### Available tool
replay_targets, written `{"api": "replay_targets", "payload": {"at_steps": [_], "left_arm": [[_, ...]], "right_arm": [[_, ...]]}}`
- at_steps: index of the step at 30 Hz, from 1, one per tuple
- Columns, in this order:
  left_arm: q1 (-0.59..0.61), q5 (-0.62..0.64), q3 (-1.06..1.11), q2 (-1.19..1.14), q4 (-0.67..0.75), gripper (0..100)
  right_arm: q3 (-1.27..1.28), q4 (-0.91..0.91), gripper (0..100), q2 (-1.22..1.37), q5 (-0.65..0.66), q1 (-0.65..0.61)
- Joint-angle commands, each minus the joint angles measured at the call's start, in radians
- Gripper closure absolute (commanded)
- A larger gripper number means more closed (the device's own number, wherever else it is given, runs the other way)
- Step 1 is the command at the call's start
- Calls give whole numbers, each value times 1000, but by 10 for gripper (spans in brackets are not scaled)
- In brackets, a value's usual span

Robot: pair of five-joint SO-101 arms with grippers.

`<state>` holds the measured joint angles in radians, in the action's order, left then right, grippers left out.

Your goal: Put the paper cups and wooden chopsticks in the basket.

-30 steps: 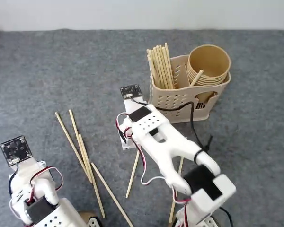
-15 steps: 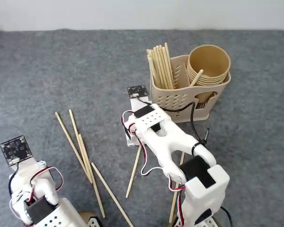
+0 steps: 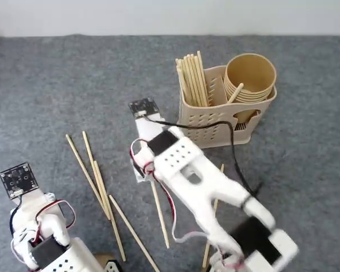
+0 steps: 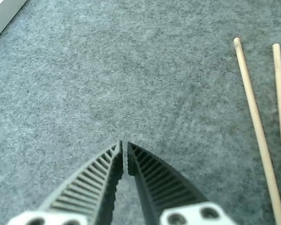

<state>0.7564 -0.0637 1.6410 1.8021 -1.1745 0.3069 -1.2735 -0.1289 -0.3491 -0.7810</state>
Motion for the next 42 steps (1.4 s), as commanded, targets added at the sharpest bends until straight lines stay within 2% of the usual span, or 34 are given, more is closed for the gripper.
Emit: {"api": "replay_targets", "payload": {"at_steps": [1,7,11,16,23,31,38,42], "left_arm": [[8,-11,-7,14,23,981],[8,-11,-7,14,23,981],[8,-11,-7,14,23,981],[8,-11,-7,14,23,981],[8,-11,-7,14,23,981],[8,-11,-7,14,23,981],[8,-11,-7,14,23,981],[8,-11,-7,14,23,981]], "right_arm": [[-106,-47,991,-180,61,-16],[-275,-76,991,-348,172,28],[-371,-38,991,-424,267,105],[-388,153,991,-496,367,254],[-374,473,991,-506,374,420],[-61,872,991,-507,390,524],[347,1201,991,-584,493,524],[434,1239,975,-615,528,522]]}}
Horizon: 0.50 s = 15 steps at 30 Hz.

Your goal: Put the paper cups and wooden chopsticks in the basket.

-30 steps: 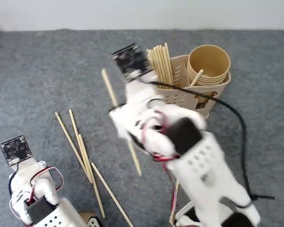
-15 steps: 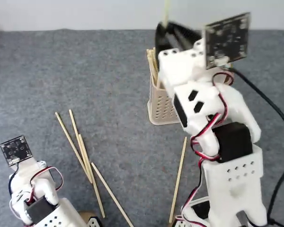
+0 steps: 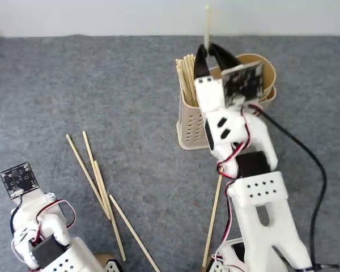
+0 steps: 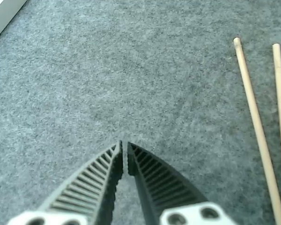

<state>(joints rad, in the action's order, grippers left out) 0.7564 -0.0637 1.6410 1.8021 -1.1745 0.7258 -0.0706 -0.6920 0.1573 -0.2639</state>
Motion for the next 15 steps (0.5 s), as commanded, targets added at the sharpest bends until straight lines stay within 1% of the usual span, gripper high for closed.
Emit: {"api": "replay_targets", "payload": {"at_steps": [1,5,6,8,10,15], "left_arm": [[8,-11,-7,14,23,981],[8,-11,-7,14,23,981],[8,-11,-7,14,23,981],[8,-11,-7,14,23,981],[8,-11,-7,14,23,981],[8,-11,-2,14,25,981]], "right_arm": [[17,5,947,-54,21,12],[-6,-113,769,-71,21,13],[-20,-153,746,-84,20,12],[-58,-231,757,-110,-9,5],[-124,-338,792,-136,-51,5],[-310,-742,857,-157,-127,4]]}}
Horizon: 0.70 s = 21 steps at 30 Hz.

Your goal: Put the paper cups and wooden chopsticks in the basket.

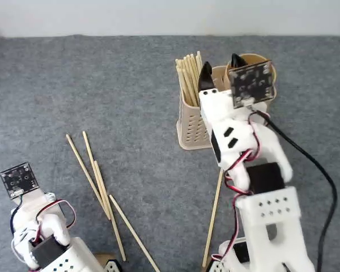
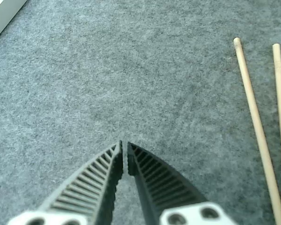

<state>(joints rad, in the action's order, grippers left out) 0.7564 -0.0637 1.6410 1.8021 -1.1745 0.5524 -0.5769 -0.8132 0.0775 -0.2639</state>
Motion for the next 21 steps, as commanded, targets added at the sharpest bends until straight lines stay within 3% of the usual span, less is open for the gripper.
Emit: {"api": "replay_targets", "payload": {"at_steps": [1,6,12,16,21], "left_arm": [[8,-11,-2,14,25,981],[8,-11,-2,14,25,981],[8,-11,-2,14,25,981],[8,-11,-2,14,25,981],[8,-11,-2,14,25,981]], "right_arm": [[-163,-321,864,-36,-64,4],[-213,-702,867,-36,-129,4],[-210,-949,867,-35,-152,4],[-144,-1030,867,-35,-166,4],[52,-992,867,-35,-175,5]]}}
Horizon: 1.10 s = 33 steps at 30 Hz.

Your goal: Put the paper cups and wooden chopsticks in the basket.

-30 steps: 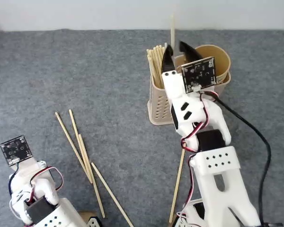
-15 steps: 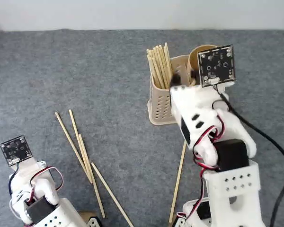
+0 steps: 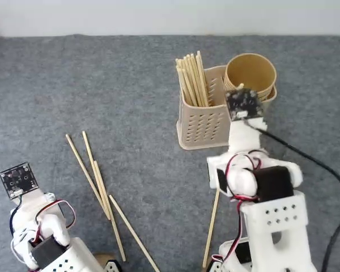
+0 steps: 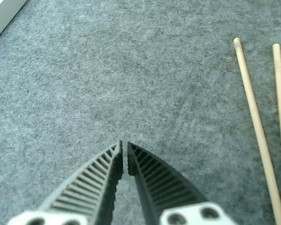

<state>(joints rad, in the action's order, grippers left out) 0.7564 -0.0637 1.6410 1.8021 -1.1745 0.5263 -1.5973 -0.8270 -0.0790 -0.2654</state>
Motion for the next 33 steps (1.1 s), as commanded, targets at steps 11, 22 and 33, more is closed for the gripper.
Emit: {"api": "replay_targets", "payload": {"at_steps": [11,22,33], "left_arm": [[8,-11,-2,14,25,981],[8,-11,-2,14,25,981],[8,-11,-2,14,25,981]], "right_arm": [[476,406,867,-21,-43,10],[624,479,910,-21,-41,12],[770,645,909,-21,43,13]]}}
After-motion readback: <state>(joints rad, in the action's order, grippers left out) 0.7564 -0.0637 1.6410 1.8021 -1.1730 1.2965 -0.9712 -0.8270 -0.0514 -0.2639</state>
